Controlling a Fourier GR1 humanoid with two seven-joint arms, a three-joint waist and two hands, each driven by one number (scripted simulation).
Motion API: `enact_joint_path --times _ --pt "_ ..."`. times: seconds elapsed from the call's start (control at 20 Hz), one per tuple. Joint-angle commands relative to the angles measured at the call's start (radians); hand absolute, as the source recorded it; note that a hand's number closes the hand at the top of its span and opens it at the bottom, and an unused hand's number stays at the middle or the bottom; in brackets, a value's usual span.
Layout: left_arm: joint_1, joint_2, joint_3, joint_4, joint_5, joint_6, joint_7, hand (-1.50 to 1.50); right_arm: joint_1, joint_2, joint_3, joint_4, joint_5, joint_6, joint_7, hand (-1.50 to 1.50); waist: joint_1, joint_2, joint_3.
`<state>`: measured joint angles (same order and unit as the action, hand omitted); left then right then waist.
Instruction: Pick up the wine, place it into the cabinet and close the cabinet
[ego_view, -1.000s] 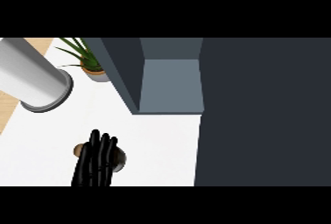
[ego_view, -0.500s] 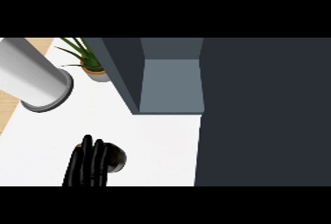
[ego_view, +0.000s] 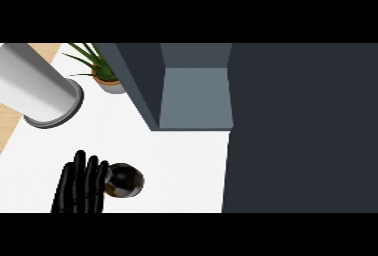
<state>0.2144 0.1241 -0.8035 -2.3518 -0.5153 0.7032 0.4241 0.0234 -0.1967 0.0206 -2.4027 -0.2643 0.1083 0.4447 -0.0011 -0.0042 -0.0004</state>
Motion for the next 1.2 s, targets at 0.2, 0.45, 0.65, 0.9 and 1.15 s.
enact_joint_path --times 0.2,0.45,0.65,0.9,1.15 --pt "0.031 0.057 0.133 -0.172 0.171 -0.015 0.030 -1.50 0.036 -0.004 -0.024 -0.148 -0.091 -0.008 0.065 -1.50 -0.011 0.000 -0.001" --pt "0.093 0.091 0.182 -0.156 0.319 -0.014 -0.039 -1.50 0.024 -0.003 -0.012 -0.120 -0.059 -0.004 0.062 -1.50 -0.004 0.000 -0.003" --pt "0.140 0.110 0.262 -0.067 0.488 -0.054 -0.172 -1.50 0.029 0.019 0.009 -0.109 -0.035 -0.006 0.048 -1.50 0.001 0.001 -0.003" --pt "0.204 0.107 0.332 0.044 0.654 -0.171 -0.342 -1.50 -0.062 -0.016 -0.011 -0.148 -0.060 -0.044 0.166 -1.50 0.005 0.001 -0.003" --pt "0.190 0.103 0.481 0.170 0.781 -0.280 -0.437 -1.50 0.000 -0.003 -0.040 -0.137 -0.079 0.002 0.099 -1.50 0.000 0.002 -0.001"
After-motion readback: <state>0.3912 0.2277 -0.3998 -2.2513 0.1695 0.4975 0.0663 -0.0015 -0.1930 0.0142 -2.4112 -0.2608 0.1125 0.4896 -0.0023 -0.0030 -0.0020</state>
